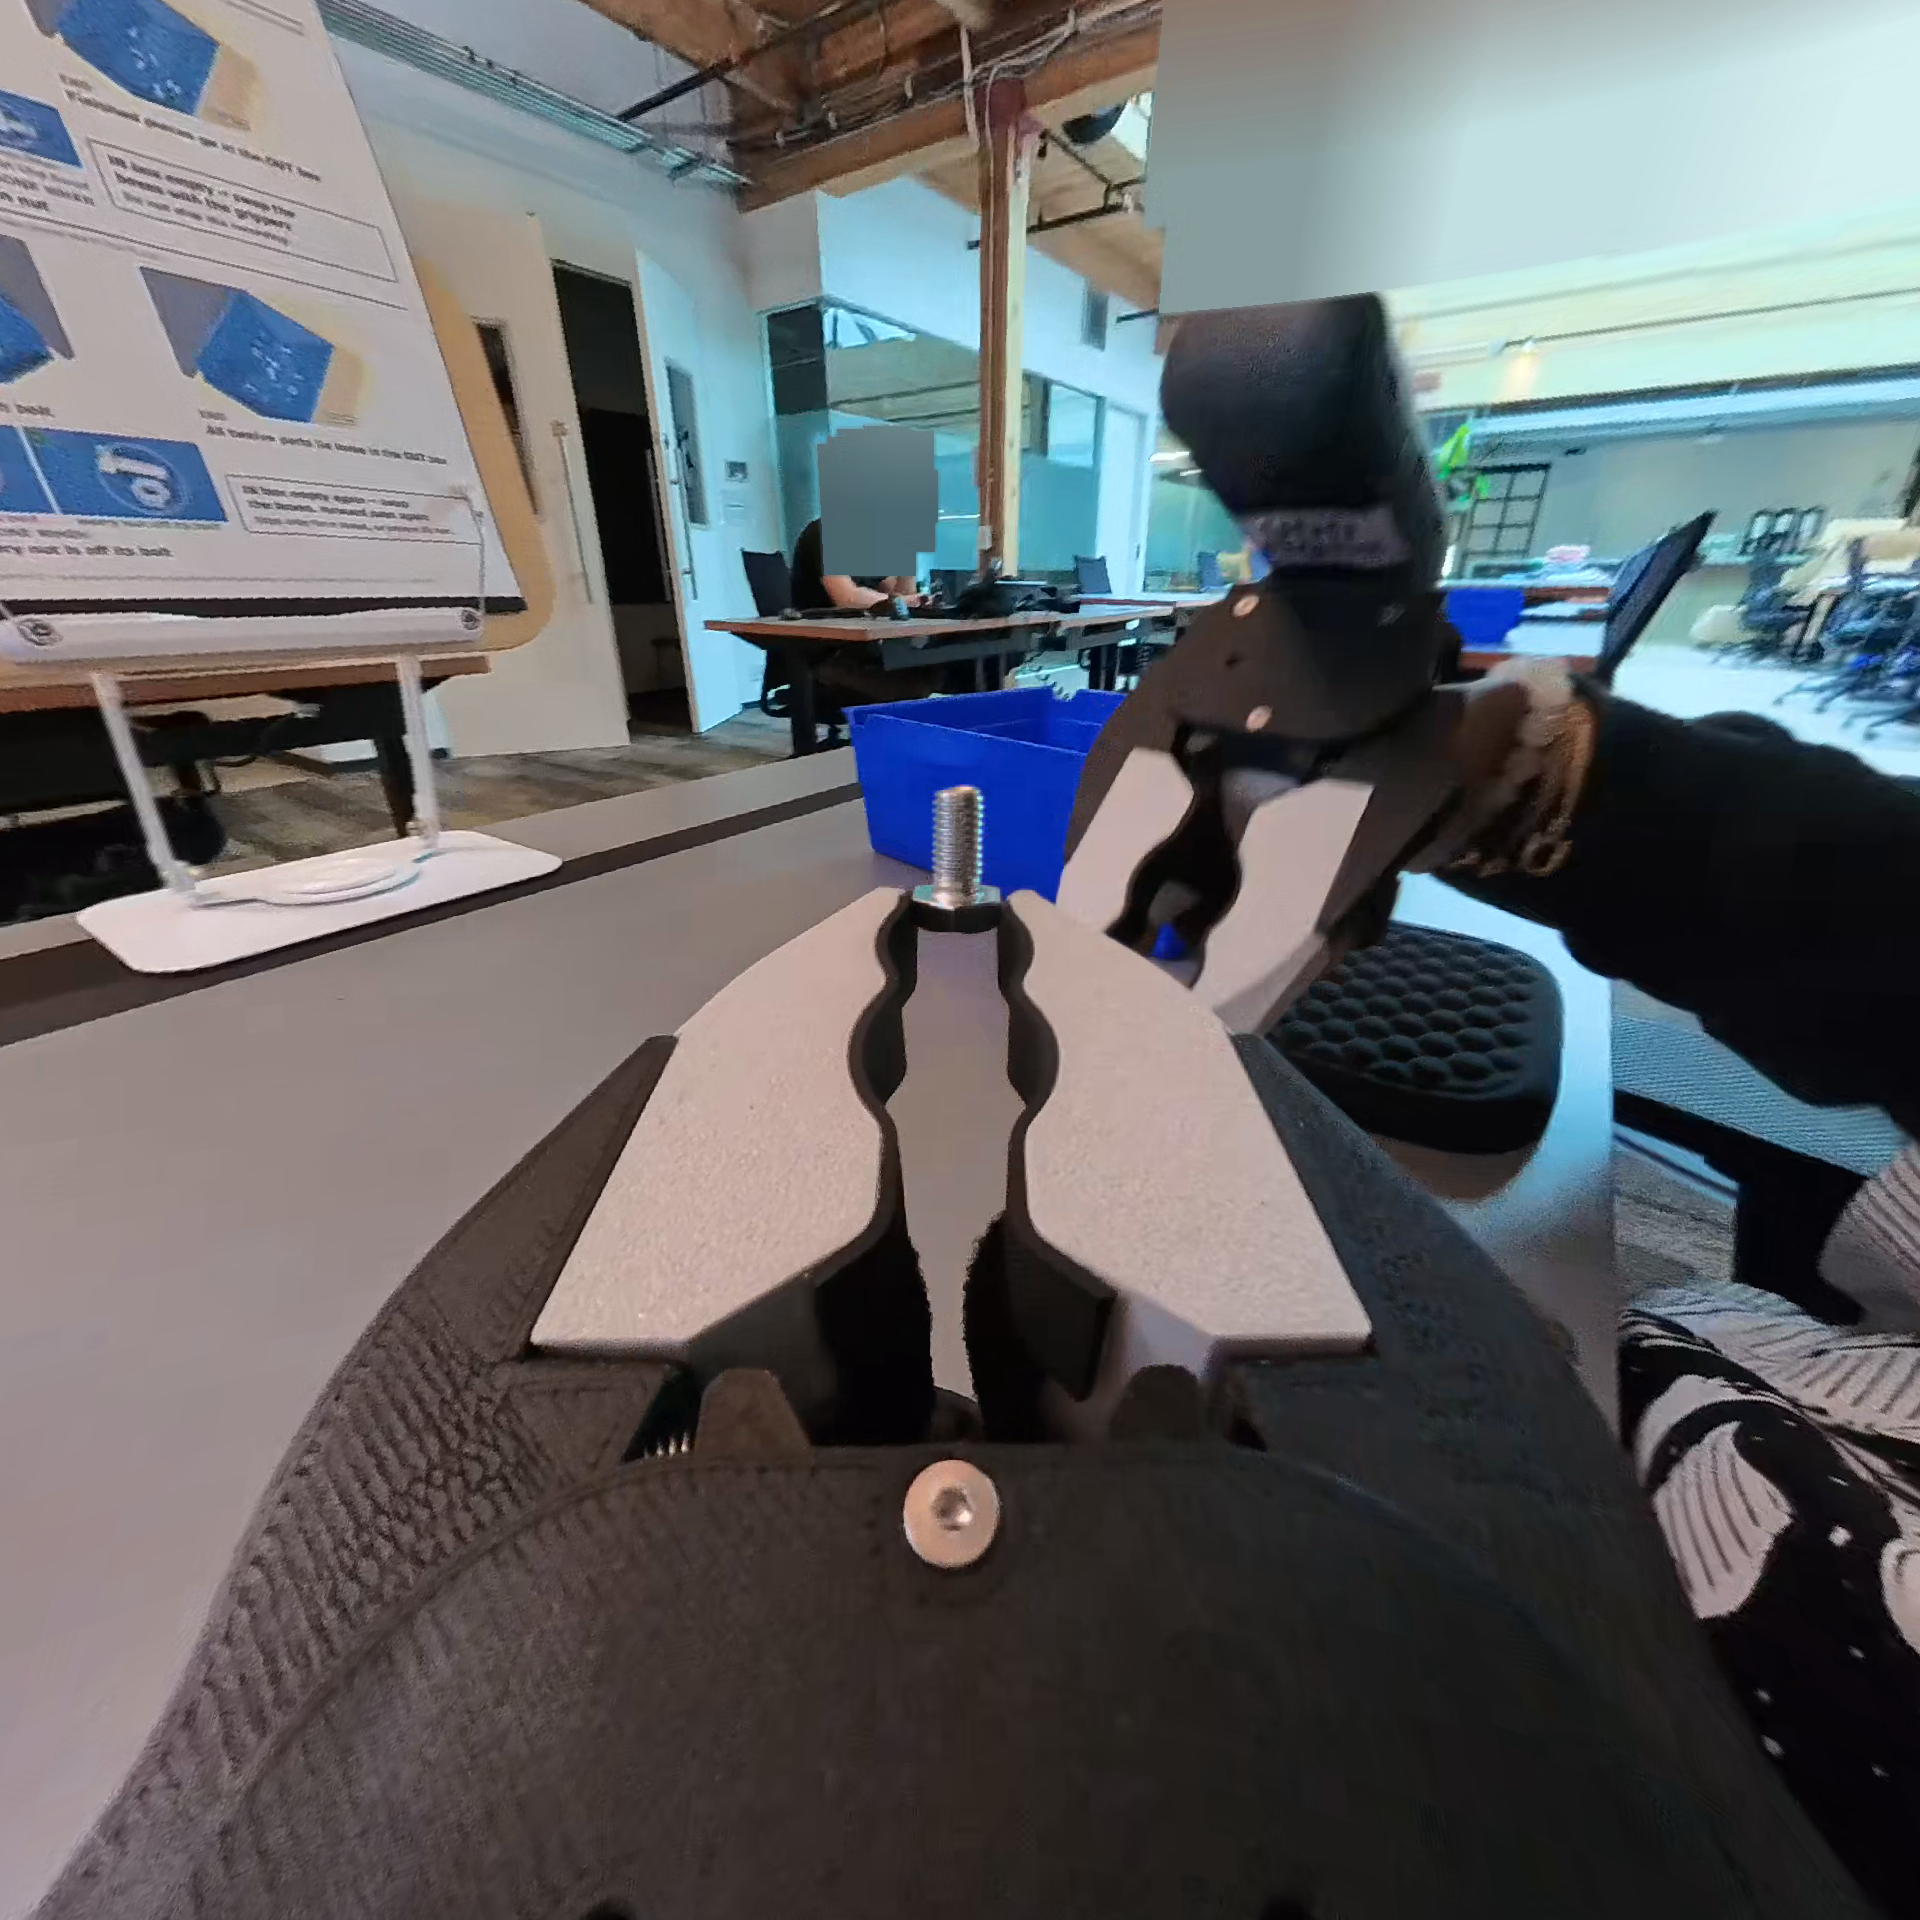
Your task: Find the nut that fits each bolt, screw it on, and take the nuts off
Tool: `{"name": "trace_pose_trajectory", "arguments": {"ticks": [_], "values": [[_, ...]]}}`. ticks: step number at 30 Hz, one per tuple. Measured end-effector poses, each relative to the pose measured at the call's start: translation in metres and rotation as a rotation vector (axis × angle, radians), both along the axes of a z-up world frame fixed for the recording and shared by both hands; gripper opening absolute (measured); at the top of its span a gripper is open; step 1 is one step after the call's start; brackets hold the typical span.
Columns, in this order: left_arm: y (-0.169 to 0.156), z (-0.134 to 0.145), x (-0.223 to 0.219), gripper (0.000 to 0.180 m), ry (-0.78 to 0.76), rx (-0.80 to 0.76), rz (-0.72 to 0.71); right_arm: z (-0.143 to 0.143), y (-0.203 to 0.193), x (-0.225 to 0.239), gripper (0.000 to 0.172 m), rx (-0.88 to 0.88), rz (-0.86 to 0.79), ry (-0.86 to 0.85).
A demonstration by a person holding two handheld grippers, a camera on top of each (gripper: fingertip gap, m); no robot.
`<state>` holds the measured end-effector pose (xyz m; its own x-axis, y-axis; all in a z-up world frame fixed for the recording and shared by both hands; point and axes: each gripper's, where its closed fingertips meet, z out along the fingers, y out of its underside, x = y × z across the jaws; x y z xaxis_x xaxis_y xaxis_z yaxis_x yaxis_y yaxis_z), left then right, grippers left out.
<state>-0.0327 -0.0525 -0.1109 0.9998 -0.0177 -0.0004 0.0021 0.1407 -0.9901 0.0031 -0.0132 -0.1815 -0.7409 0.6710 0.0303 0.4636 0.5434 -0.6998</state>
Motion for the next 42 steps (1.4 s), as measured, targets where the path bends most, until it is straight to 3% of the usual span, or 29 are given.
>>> {"name": "trace_pose_trajectory", "arguments": {"ticks": [3, 9, 21, 25, 31, 33, 36, 42], "values": [[0.000, -0.001, -0.001, 0.015, -0.011, 0.000, -0.008, -0.030, 0.005, 0.003, 0.026, 0.164, 0.095, -0.105], [0.002, -0.005, 0.003, 0.015, 0.018, -0.021, -0.010, -0.054, 0.002, -0.001, 0.025, 0.267, 0.108, -0.218], [0.003, -0.007, 0.005, 0.015, 0.025, -0.038, -0.031, -0.058, -0.004, 0.002, 0.014, 0.250, 0.160, -0.204], [0.005, -0.009, 0.021, 0.015, 0.035, -0.071, -0.175, -0.021, -0.001, 0.011, 0.014, 0.177, 0.232, -0.121], [0.002, 0.002, 0.067, 0.015, -0.069, -0.072, -0.607, 0.081, -0.012, 0.033, 0.014, 0.105, 0.465, 0.107], [0.002, 0.000, 0.080, 0.015, -0.086, -0.077, -0.713, 0.103, -0.023, 0.040, 0.014, 0.079, 0.556, 0.131], [-0.001, -0.001, 0.091, 0.015, -0.112, -0.072, -0.812, 0.112, -0.038, 0.048, 0.014, 0.093, 0.690, 0.118], [-0.008, 0.001, 0.096, 0.015, -0.117, -0.049, -0.886, 0.104, -0.058, 0.049, 0.014, 0.143, 0.856, 0.088]]}}
